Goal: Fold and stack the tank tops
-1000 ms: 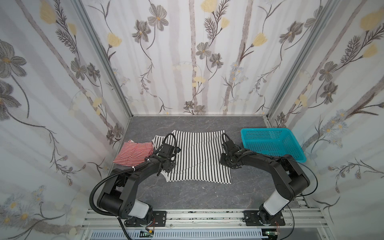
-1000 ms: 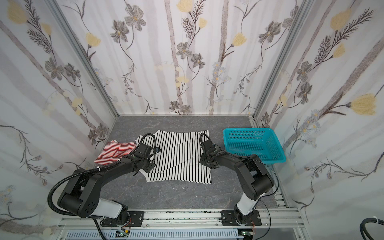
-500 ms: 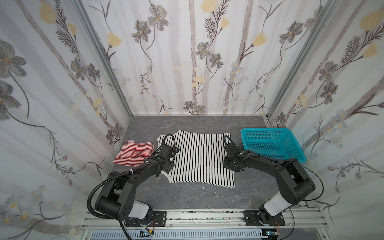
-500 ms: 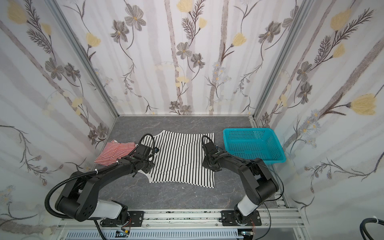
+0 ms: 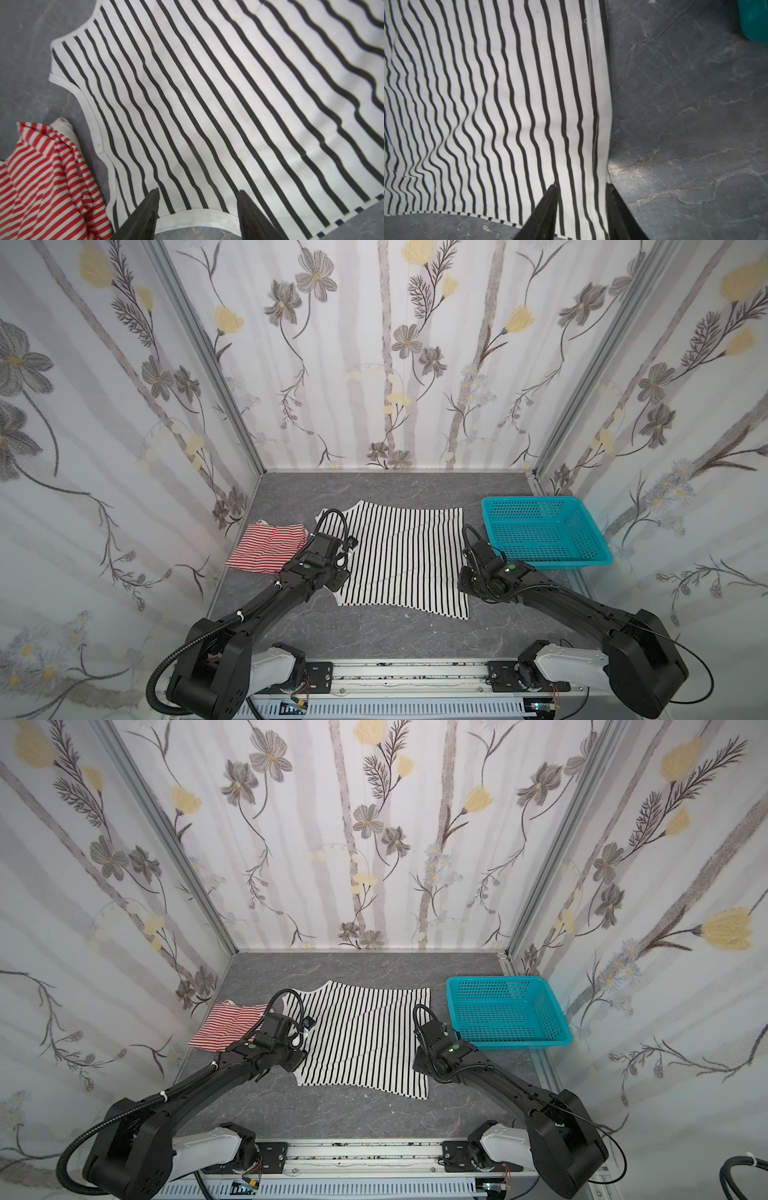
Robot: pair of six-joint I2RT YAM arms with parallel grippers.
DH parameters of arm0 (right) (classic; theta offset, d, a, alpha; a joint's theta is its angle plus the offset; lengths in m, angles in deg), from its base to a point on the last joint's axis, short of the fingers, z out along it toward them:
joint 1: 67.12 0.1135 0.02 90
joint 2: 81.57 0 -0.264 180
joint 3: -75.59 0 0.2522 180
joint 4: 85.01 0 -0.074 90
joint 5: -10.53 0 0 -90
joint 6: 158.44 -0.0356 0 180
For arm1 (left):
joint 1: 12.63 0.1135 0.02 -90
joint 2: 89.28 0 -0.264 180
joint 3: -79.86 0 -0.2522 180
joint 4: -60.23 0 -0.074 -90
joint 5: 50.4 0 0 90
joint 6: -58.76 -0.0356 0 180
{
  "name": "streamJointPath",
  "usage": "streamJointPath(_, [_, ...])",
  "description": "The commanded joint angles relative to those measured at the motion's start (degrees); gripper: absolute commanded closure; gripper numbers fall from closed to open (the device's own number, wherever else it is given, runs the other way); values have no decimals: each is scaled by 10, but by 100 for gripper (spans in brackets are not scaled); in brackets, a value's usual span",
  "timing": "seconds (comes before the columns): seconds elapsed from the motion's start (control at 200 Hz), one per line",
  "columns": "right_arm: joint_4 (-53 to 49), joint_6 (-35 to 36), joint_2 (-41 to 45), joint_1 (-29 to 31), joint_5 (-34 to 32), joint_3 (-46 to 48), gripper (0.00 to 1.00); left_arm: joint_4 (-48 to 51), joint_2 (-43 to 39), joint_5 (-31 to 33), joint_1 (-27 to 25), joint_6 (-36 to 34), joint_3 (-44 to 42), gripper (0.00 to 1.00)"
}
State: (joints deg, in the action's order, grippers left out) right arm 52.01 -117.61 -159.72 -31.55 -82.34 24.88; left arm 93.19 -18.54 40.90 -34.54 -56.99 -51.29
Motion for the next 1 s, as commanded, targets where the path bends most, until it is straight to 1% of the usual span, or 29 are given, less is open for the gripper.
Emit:
streamJointPath(0.0, [47,-39,9,20,30,26,60,-17,12,8,1,-14,-7,39])
streamJointPath(0.085, [76,-52,0,41,37,34,60,-29,32,3,1,-15,-11,39])
streamJointPath(0.21, [95,-58,-36,60,40,20,60,-41,58,3,1,-14,-14,39])
streamJointPath(0.35, [97,-58,-69,72,35,10,61,-40,74,24,1,-25,-31,40])
streamJointPath(0.5, [99,-52,-88,72,33,11,61,-30,36,36,0,-38,-60,40])
streamJointPath(0.724, [87,-44,-108,72,30,9,61,52,-34,-7,-14,-45,-77,39])
streamJointPath(0.854, [79,-43,-108,72,30,16,61,72,-50,-5,-14,-45,-76,39])
streamJointPath(0.994, [79,-44,-102,72,31,34,61,106,-52,-20,-14,-50,-66,39])
